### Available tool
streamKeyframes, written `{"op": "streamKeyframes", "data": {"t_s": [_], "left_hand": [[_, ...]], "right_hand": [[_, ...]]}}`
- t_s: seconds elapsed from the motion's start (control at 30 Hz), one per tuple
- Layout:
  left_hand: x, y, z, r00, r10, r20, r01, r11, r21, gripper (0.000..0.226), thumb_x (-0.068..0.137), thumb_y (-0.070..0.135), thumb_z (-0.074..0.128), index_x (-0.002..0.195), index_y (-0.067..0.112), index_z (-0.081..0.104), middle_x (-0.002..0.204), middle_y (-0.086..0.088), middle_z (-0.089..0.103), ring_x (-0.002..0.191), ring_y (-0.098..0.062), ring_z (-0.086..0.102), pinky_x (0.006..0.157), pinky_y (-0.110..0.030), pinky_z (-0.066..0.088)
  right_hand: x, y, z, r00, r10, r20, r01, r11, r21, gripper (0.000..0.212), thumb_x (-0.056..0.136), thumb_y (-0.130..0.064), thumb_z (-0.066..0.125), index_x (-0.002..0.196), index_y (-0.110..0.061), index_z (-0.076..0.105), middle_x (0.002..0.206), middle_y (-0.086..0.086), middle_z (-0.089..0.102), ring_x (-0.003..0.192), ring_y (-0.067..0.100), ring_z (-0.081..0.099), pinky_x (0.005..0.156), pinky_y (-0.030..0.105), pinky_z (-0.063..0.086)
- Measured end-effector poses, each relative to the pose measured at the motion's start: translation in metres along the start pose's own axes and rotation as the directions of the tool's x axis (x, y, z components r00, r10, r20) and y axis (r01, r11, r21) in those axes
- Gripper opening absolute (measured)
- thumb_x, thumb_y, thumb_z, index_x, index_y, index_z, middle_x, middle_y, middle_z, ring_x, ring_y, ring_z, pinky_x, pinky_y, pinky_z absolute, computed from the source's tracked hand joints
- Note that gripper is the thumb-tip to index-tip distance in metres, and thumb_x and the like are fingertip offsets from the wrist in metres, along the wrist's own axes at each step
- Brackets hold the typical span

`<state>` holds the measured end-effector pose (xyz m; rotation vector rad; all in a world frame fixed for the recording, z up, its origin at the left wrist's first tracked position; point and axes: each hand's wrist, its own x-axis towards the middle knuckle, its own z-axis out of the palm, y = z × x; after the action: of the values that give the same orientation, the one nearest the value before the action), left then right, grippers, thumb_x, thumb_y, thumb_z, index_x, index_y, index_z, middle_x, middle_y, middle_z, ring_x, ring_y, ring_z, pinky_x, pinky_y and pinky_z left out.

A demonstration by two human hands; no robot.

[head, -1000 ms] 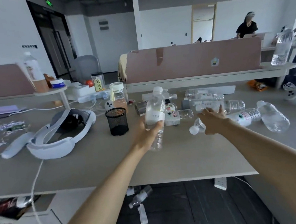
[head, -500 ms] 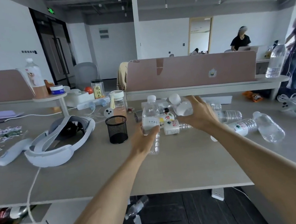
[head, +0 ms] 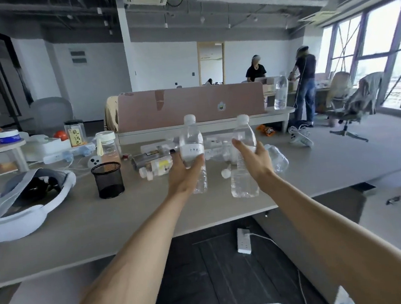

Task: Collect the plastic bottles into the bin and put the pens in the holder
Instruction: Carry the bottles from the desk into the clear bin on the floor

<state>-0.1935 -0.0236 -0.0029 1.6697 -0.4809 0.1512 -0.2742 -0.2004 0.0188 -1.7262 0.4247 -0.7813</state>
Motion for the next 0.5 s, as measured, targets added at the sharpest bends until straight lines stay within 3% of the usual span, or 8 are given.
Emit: {"op": "streamKeyframes", "data": {"t_s": [0.13, 0.23, 0.33, 0.43, 0.5], "left_hand": [[-0.024, 0.021, 0.056, 0.990, 0.031, 0.139, -0.029, 0.999, -0.014, 0.052, 0.075, 0.063, 0.061, 0.115, 0.037, 0.043, 0.105, 0.013, 0.067, 0.088, -0.013, 0.070, 0.074, -0.034, 0.056], [-0.054, 0.030, 0.102, 0.972, 0.026, 0.236, -0.016, 0.999, -0.046, 0.054, 0.075, 0.061, 0.063, 0.116, 0.032, 0.043, 0.102, 0.015, 0.064, 0.088, -0.011, 0.068, 0.072, -0.031, 0.056], [-0.091, 0.034, 0.148, 0.940, 0.021, 0.339, -0.003, 0.999, -0.053, 0.052, 0.074, 0.060, 0.063, 0.114, 0.032, 0.043, 0.095, 0.021, 0.060, 0.082, 0.000, 0.064, 0.064, -0.024, 0.052], [-0.129, 0.028, 0.194, 0.886, -0.024, 0.463, 0.047, 0.998, -0.036, 0.053, 0.071, 0.061, 0.062, 0.110, 0.030, 0.044, 0.095, 0.017, 0.061, 0.063, 0.003, 0.067, 0.047, -0.016, 0.049], [-0.155, 0.019, 0.224, 0.830, -0.094, 0.550, 0.119, 0.993, -0.011, 0.059, 0.068, 0.061, 0.063, 0.114, 0.028, 0.045, 0.100, 0.012, 0.062, 0.059, 0.004, 0.067, 0.044, -0.013, 0.047]], "right_hand": [[-0.015, 0.001, -0.059, 0.992, 0.120, -0.034, -0.118, 0.991, 0.057, 0.105, 0.059, -0.076, 0.062, 0.142, -0.014, 0.045, 0.134, 0.005, 0.058, 0.120, 0.025, 0.055, 0.103, 0.043, 0.044], [-0.033, 0.011, -0.114, 0.982, 0.156, -0.108, -0.147, 0.986, 0.082, 0.108, 0.054, -0.077, 0.063, 0.142, -0.015, 0.046, 0.133, 0.006, 0.060, 0.120, 0.026, 0.057, 0.107, 0.048, 0.044], [-0.055, 0.038, -0.173, 0.952, 0.209, -0.223, -0.186, 0.975, 0.120, 0.084, 0.062, -0.070, 0.068, 0.127, -0.017, 0.058, 0.114, 0.005, 0.069, 0.105, 0.025, 0.065, 0.097, 0.046, 0.052], [-0.079, 0.078, -0.228, 0.902, 0.288, -0.320, -0.236, 0.953, 0.191, 0.048, 0.069, -0.060, 0.074, 0.095, -0.021, 0.068, 0.088, 0.004, 0.072, 0.082, 0.022, 0.070, 0.077, 0.036, 0.058], [-0.094, 0.108, -0.260, 0.853, 0.374, -0.363, -0.302, 0.922, 0.240, 0.041, 0.069, -0.058, 0.077, 0.085, -0.022, 0.067, 0.083, 0.003, 0.069, 0.073, 0.018, 0.068, 0.073, 0.037, 0.058]]}}
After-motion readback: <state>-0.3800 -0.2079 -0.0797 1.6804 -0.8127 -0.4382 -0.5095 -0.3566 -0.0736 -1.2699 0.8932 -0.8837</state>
